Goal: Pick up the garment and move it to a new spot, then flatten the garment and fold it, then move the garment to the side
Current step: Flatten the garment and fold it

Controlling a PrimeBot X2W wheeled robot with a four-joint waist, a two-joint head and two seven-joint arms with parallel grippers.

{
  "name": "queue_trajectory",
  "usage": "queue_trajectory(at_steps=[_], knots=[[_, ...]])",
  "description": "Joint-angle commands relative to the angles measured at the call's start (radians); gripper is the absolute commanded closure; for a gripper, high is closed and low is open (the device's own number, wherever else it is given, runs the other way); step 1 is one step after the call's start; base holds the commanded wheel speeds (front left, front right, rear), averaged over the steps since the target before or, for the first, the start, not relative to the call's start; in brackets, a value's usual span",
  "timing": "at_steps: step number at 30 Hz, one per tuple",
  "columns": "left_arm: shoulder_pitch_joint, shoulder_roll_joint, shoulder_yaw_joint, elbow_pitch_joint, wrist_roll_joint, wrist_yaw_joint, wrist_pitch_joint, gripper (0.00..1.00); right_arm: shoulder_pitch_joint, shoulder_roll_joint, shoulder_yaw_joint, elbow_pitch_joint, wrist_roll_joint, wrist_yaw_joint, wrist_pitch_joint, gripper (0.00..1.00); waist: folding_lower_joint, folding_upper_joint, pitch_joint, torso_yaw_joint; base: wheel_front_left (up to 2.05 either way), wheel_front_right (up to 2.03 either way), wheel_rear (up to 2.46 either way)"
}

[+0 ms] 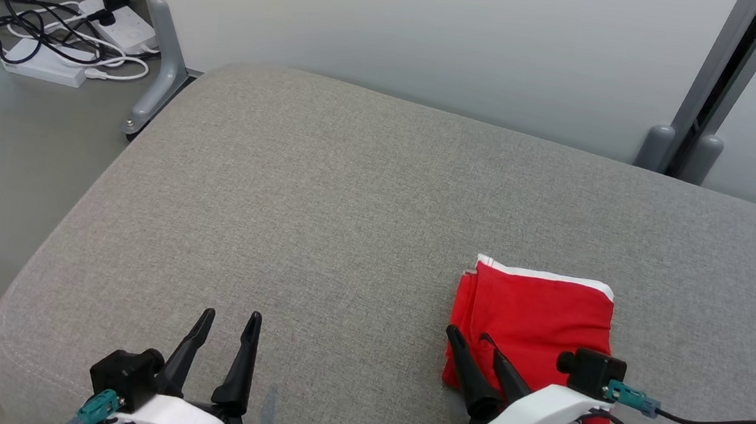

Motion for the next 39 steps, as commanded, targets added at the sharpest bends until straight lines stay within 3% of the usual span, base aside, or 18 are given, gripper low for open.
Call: queue_trajectory(at_steps=[1,16,20,25,34,39], knots=[[0.001,0.004,0.004,-0.001,-0.002,0.002,-0.004,0.00,-0.004,-0.006,0.009,-0.007,-0.008,0.000,-0.008,0.00,0.0000,0.0000,0.000,0.002,0.00,0.00,0.00],[0.015,0.004,0.019,-0.002,0.003,0.003,-0.004,0.00,0.005,-0.006,0.125,-0.036,0.043,0.000,0.097,0.00,0.0000,0.0000,-0.021,-0.029,0.00,0.00,0.00],[0.016,0.004,0.023,-0.013,0.009,0.002,-0.004,0.00,-0.024,-0.013,0.057,-0.063,0.038,0.000,0.075,0.00,0.0000,0.0000,-0.032,-0.059,0.00,0.00,0.00],[0.015,0.004,0.038,-0.040,0.015,-0.001,-0.004,0.00,-0.057,-0.096,-0.042,-0.105,-0.046,0.000,0.054,0.00,0.0000,0.0000,-0.040,-0.092,0.00,0.00,0.00],[0.018,0.004,0.066,-0.099,0.020,-0.001,-0.004,0.00,-0.010,-0.230,-0.297,-0.150,-0.389,0.000,0.006,0.00,0.0000,0.0000,-0.045,-0.141,0.00,0.00,0.00],[0.021,0.004,0.070,-0.122,0.031,-0.003,-0.004,0.00,0.075,-0.197,-0.478,-0.212,-0.565,0.000,-0.002,0.00,0.0000,0.0000,-0.040,-0.156,0.00,0.00,0.00]])
